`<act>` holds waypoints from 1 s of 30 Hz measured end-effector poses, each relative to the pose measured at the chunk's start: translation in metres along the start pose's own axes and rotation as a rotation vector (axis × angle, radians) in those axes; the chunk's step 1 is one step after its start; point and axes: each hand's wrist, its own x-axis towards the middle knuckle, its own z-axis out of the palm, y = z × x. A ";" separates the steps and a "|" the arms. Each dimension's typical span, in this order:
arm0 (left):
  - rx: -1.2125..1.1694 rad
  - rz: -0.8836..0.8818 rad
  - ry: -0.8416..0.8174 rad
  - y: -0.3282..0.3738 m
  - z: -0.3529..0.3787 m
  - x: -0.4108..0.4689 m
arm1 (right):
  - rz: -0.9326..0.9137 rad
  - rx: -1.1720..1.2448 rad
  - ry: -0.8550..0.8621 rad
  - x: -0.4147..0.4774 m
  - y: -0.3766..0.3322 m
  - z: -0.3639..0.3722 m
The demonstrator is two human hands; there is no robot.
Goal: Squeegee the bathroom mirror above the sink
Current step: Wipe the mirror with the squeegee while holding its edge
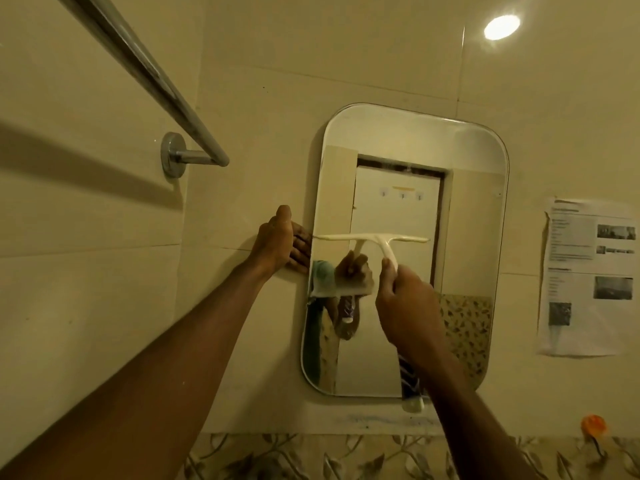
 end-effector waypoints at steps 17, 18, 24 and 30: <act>0.008 0.042 0.036 -0.010 0.000 -0.004 | 0.055 0.067 -0.040 -0.056 0.021 0.025; 0.011 0.048 0.044 -0.011 0.000 -0.003 | 0.020 0.069 -0.032 -0.048 0.020 0.024; -0.036 0.048 0.067 -0.018 0.001 -0.008 | 0.125 -0.110 -0.171 -0.102 0.060 0.052; -0.121 0.008 0.077 -0.029 0.003 -0.021 | 0.219 -0.215 -0.279 -0.152 0.071 0.055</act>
